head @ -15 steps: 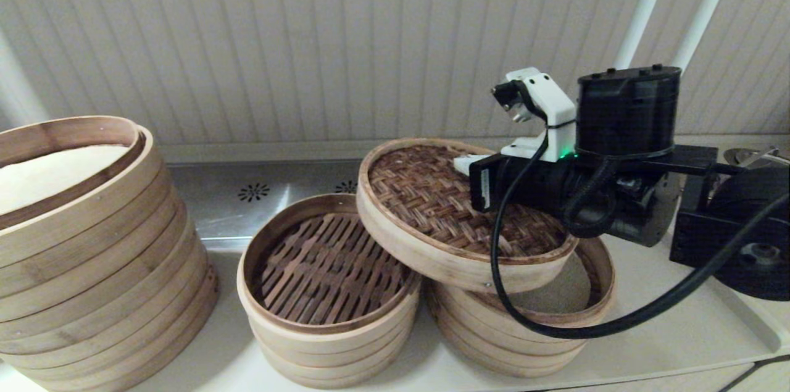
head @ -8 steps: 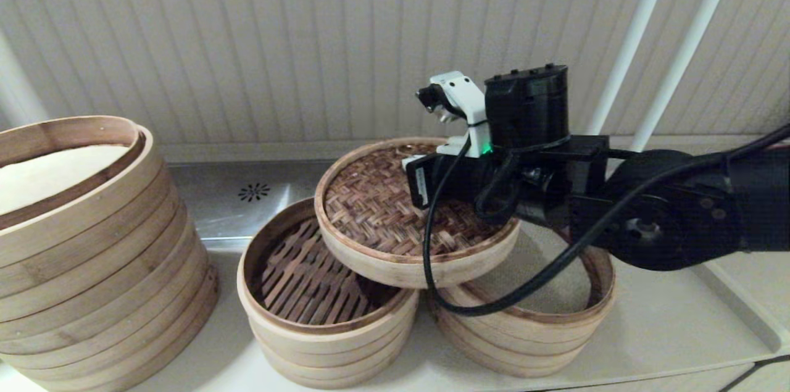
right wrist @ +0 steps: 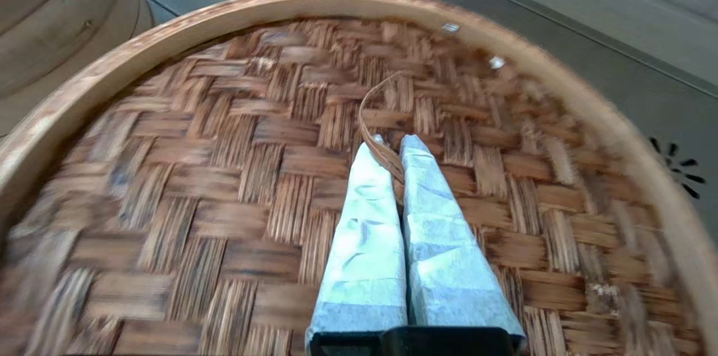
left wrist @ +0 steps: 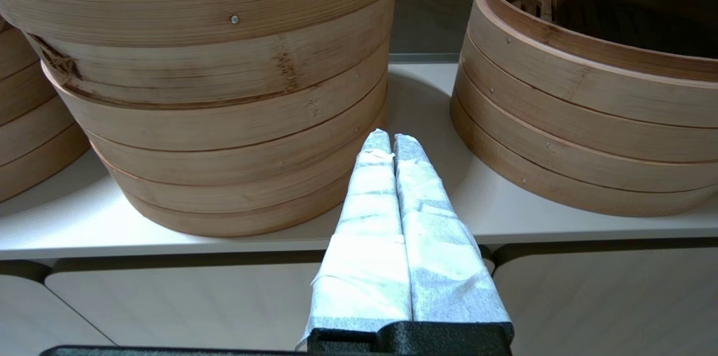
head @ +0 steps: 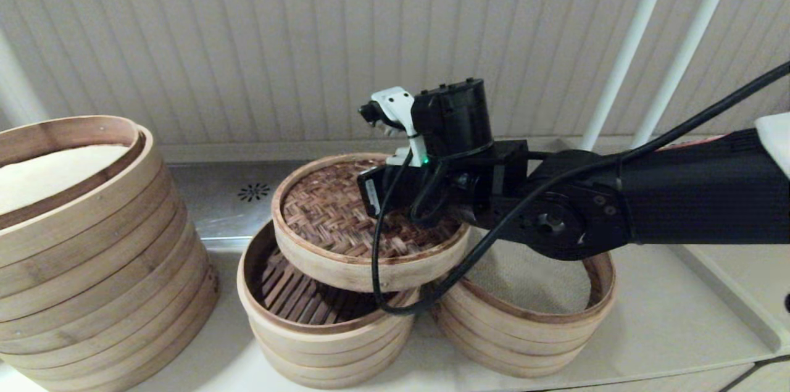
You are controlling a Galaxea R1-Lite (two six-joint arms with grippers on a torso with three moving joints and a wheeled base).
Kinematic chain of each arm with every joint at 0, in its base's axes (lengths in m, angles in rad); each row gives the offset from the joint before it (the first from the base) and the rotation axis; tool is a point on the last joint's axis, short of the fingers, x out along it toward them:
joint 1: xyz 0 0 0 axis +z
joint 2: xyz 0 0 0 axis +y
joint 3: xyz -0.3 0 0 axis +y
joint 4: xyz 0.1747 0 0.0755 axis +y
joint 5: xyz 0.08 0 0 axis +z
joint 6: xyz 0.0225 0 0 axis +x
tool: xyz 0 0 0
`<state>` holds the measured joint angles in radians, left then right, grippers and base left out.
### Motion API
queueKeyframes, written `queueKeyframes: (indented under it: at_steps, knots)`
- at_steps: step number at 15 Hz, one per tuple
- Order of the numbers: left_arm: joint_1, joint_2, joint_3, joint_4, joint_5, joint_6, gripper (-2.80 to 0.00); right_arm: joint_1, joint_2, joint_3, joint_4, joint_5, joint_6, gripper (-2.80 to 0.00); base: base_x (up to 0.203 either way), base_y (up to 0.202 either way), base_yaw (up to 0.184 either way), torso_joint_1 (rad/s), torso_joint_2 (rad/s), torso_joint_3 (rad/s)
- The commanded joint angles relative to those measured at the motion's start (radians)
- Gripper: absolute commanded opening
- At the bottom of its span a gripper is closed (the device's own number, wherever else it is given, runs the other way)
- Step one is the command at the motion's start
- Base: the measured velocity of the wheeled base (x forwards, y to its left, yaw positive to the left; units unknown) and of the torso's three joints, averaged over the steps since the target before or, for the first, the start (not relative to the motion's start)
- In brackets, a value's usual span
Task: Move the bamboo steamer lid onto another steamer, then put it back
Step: Put the steamer
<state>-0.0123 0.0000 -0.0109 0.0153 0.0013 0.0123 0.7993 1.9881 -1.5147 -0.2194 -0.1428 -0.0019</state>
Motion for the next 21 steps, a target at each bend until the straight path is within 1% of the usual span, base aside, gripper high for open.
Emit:
queueKeyframes:
  at_steps: [1, 4, 7, 13, 16, 21]
  knots:
    - [0.0, 0.002, 0.0, 0.0, 0.0, 0.0, -2.8, 0.01, 0.047, -0.031, -0.001, 0.0, -0.001, -2.8, 0.0, 0.0, 0.0, 0.0, 0.0, 0.0]
    - [0.0, 0.002, 0.0, 0.0, 0.0, 0.0, -2.8, 0.038, 0.091, -0.053, -0.001, -0.001, -0.004, -2.8, 0.0, 0.0, 0.0, 0.0, 0.0, 0.0]
    - [0.0, 0.002, 0.0, 0.0, 0.0, 0.0, -2.8, 0.046, 0.123, -0.078, 0.002, -0.001, -0.009, -2.8, 0.0, 0.0, 0.0, 0.0, 0.0, 0.0]
    - [0.0, 0.002, 0.0, 0.0, 0.0, 0.0, -2.8, 0.083, 0.124, -0.081, 0.006, -0.001, -0.01, -2.8, 0.0, 0.0, 0.0, 0.0, 0.0, 0.0]
    - [0.0, 0.002, 0.0, 0.0, 0.0, 0.0, -2.8, 0.083, 0.126, -0.079, 0.006, -0.001, -0.009, -2.8, 0.0, 0.0, 0.0, 0.0, 0.0, 0.0]
    - [0.0, 0.002, 0.0, 0.0, 0.0, 0.0, -2.8, 0.107, 0.129, -0.064, 0.006, -0.006, -0.01, -2.8, 0.0, 0.0, 0.0, 0.0, 0.0, 0.0]
